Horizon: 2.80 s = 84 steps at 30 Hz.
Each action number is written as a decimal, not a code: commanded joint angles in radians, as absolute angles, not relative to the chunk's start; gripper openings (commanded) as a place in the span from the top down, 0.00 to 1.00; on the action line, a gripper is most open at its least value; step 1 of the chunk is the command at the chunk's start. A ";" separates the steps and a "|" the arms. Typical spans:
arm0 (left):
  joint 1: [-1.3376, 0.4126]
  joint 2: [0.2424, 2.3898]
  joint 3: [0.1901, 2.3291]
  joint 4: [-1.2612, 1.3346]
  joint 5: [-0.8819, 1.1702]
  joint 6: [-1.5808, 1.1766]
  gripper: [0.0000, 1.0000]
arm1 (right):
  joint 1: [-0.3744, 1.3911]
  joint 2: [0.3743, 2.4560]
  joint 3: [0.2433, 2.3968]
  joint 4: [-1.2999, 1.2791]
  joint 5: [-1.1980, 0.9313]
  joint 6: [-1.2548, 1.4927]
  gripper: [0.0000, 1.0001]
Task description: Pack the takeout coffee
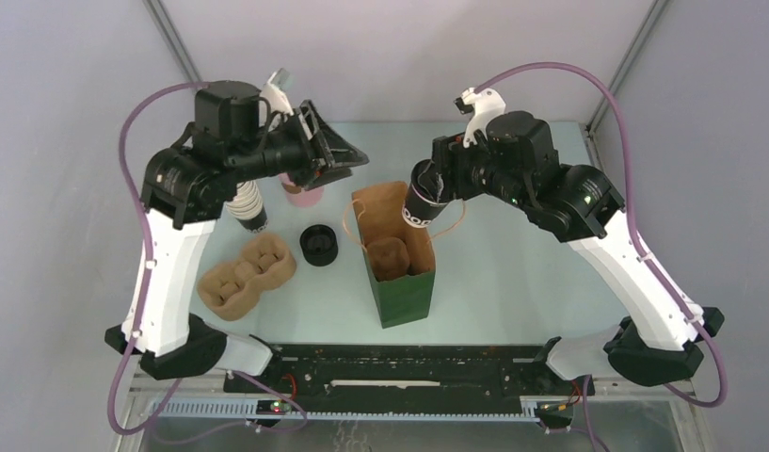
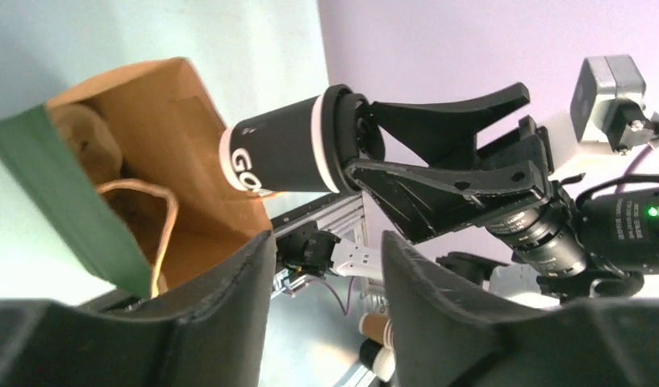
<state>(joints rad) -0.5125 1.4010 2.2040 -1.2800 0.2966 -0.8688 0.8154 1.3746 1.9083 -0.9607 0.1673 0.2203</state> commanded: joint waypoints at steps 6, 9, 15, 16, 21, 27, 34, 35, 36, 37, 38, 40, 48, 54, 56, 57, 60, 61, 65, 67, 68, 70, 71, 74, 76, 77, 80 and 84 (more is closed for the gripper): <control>-0.529 1.418 1.891 -0.771 0.593 -1.113 0.45 | 0.806 1.244 1.818 -0.872 0.204 0.225 0.66; -0.535 1.466 1.896 -0.925 0.533 -1.019 0.57 | 0.801 1.235 1.817 -0.874 0.203 0.224 0.66; -0.535 1.436 1.859 -1.093 0.362 -0.892 0.62 | 0.802 1.221 1.817 -0.878 0.200 0.233 0.66; -0.536 1.425 1.841 -1.112 0.353 -0.879 0.62 | 0.803 1.223 1.820 -0.878 0.197 0.234 0.66; -0.537 1.390 1.814 -1.259 0.247 -0.784 0.63 | 0.819 1.254 1.853 -0.883 0.183 0.235 0.67; -0.537 1.336 1.741 -1.322 0.199 -0.739 0.65 | 0.840 1.287 1.881 -0.879 0.173 0.230 0.67; -0.535 1.307 1.672 -1.306 0.167 -0.757 0.64 | 0.873 1.328 1.914 -0.884 0.174 0.227 0.67; -0.535 1.303 1.664 -1.297 0.165 -0.760 0.61 | 0.877 1.335 1.921 -0.887 0.177 0.225 0.67; -0.534 1.305 1.660 -1.295 0.157 -0.761 0.60 | 0.881 1.338 1.927 -0.889 0.181 0.224 0.67; -0.534 1.307 1.660 -1.294 0.150 -0.761 0.59 | 0.884 1.342 1.929 -0.891 0.182 0.223 0.67; -0.532 1.312 1.660 -1.286 0.149 -0.761 0.58 | 0.887 1.344 1.932 -0.893 0.185 0.222 0.67; -0.532 1.319 1.654 -1.252 0.157 -0.762 0.54 | 0.892 1.348 1.937 -0.896 0.190 0.221 0.67; -0.528 1.338 1.583 -1.132 0.184 -0.811 0.52 | 0.912 1.375 1.973 -0.923 0.198 0.208 0.67; -0.529 1.335 1.580 -1.135 0.097 -0.809 0.62 | 0.926 1.388 1.987 -0.933 0.210 0.200 0.67; -0.534 1.343 1.576 -1.122 0.099 -0.819 0.59 | 0.928 1.392 1.987 -0.935 0.210 0.199 0.67; -0.540 1.346 1.576 -1.119 0.093 -0.824 0.57 | 0.928 1.393 1.986 -0.936 0.210 0.199 0.67; -0.554 1.352 1.572 -1.102 0.078 -0.831 0.56 | 0.930 1.393 1.978 -0.937 0.210 0.201 0.67; -0.556 1.357 1.570 -1.102 0.077 -0.831 0.56 | 0.930 1.392 1.976 -0.936 0.210 0.202 0.67; -0.563 1.382 1.568 -1.112 0.055 -0.834 0.59 | 0.934 1.391 1.975 -0.932 0.212 0.203 0.67; -0.565 1.389 1.570 -1.102 0.051 -0.836 0.63 | 0.935 1.391 1.975 -0.930 0.213 0.203 0.67; -0.566 1.393 1.573 -1.096 0.051 -0.834 0.65 | 0.936 1.391 1.974 -0.929 0.213 0.202 0.67; -0.568 1.403 1.575 -1.091 0.047 -0.830 0.68 | 0.940 1.391 1.971 -0.930 0.215 0.199 0.67; -0.568 1.407 1.574 -1.090 0.050 -0.830 0.71 | 0.941 1.391 1.971 -0.930 0.215 0.196 0.67; -0.568 1.400 1.559 -1.056 0.071 -0.834 0.83 | 0.944 1.392 1.972 -0.934 0.218 0.189 0.67; -0.568 1.386 1.559 -1.035 0.075 -0.833 0.89 | 0.946 1.391 1.970 -0.933 0.219 0.187 0.67; -0.568 1.378 1.559 -1.022 0.077 -0.832 0.92 | 0.947 1.391 1.966 -0.933 0.218 0.185 0.67; -0.567 1.369 1.568 -0.982 0.096 -0.828 1.00 | 0.948 1.388 1.956 -0.925 0.219 0.179 0.67; -0.566 1.373 1.609 -0.941 0.112 -0.836 1.00 | 0.950 1.388 1.957 -0.915 0.219 0.168 0.67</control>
<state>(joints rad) -0.5629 1.4063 1.5665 -1.0290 0.0902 -0.8299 0.9379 1.3972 1.9522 -0.9474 0.2035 0.1993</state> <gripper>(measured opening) 0.018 0.759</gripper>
